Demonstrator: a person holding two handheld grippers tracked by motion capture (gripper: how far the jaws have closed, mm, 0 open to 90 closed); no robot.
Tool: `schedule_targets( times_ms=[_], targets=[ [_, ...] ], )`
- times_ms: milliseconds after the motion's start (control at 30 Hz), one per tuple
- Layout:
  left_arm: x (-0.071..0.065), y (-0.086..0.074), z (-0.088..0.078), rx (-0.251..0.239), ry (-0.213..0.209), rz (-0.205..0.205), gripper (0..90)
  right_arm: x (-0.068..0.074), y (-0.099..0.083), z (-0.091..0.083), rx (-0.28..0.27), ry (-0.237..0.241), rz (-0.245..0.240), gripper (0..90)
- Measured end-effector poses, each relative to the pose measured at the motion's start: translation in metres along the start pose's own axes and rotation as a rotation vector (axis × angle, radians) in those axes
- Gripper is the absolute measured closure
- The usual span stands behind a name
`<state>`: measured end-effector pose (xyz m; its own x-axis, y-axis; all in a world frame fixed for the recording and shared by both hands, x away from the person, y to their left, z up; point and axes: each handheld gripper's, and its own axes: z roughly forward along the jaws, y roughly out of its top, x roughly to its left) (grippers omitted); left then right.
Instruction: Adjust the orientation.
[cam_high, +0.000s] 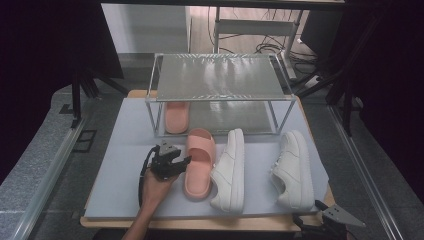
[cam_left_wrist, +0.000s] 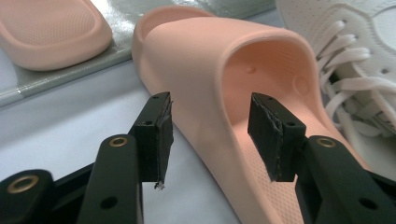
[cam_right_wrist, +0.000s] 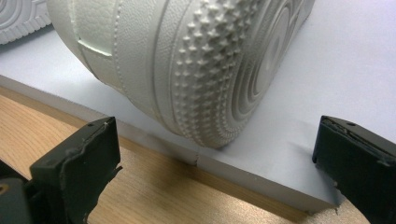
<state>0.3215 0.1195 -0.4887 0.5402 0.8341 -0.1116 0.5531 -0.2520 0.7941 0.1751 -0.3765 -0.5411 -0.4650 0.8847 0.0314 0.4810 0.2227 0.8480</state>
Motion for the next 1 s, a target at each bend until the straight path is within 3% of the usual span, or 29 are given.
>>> schedule_targets(
  times_ms=[267,600,733,1000],
  targets=[
    [0.001,0.0,0.011,0.01,0.009,-0.02,51.4,0.0,0.0,0.0,-0.002,0.0,0.0,0.5],
    [0.001,0.009,0.018,-0.009,0.011,-0.047,60.4,0.0,0.0,0.0,-0.002,0.0,-0.001,0.6],
    [-0.001,0.014,0.019,-0.012,0.034,-0.056,67.8,0.0,0.0,0.0,-0.003,0.001,0.0,0.6],
    [-0.001,0.018,0.019,-0.016,0.062,-0.064,72.1,-0.001,0.0,0.0,-0.004,0.001,0.0,0.6]
  ],
)
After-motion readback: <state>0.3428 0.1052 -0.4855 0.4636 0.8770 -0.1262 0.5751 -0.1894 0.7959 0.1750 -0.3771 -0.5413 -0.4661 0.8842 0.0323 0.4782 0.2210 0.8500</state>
